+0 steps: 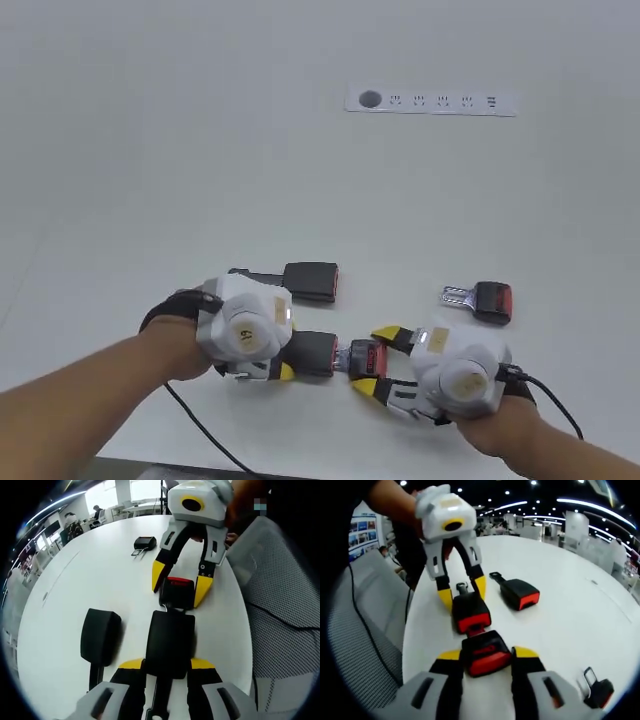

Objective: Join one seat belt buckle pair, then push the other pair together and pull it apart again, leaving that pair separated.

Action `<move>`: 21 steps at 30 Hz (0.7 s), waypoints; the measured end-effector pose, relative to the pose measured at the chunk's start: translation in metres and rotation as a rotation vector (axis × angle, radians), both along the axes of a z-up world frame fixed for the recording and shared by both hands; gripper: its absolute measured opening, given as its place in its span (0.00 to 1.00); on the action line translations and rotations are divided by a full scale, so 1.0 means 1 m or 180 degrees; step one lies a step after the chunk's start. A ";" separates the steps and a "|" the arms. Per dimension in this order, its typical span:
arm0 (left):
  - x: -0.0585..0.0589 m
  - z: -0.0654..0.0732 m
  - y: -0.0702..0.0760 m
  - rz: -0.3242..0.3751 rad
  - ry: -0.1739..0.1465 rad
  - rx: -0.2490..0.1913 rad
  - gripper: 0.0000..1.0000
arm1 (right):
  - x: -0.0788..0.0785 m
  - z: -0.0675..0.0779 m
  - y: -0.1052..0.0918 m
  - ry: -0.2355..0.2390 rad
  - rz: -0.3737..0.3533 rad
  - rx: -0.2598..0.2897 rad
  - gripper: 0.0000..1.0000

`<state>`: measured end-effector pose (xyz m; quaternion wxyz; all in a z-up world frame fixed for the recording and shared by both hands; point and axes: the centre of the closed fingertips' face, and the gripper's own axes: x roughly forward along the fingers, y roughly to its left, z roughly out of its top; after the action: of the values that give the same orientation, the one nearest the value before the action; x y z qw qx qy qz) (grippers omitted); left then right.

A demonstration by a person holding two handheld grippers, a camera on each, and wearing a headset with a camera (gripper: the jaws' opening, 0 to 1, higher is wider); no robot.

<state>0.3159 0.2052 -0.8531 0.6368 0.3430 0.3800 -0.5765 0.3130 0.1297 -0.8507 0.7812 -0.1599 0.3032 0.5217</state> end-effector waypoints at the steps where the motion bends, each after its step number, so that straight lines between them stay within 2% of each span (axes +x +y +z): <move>1: 0.000 0.000 0.000 0.0003 0.0001 -0.0002 0.32 | 0.000 0.000 0.000 0.0004 -0.0030 0.0014 0.37; 13: 0.000 0.000 -0.001 -0.0081 0.0005 0.0016 0.32 | 0.001 -0.001 0.003 -0.0031 0.0061 -0.0097 0.36; 14: 0.000 0.000 -0.001 -0.0109 0.0007 0.0024 0.32 | -0.003 0.000 0.017 0.0043 0.0067 0.0006 0.36; 15: 0.000 0.000 0.001 -0.0111 0.0010 0.0074 0.32 | -0.001 -0.003 0.017 -0.0022 0.0044 -0.0186 0.36; 19: 0.000 0.000 0.001 -0.0112 0.0013 0.0035 0.33 | 0.001 -0.001 0.016 -0.0042 0.0026 -0.0070 0.36; 21: 0.000 0.001 0.000 -0.0105 0.0015 0.0037 0.33 | 0.001 -0.001 0.018 -0.0043 0.0013 -0.0096 0.36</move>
<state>0.3159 0.2055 -0.8526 0.6243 0.3515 0.3792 -0.5856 0.3143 0.1473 -0.8519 0.7796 -0.1759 0.3055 0.5176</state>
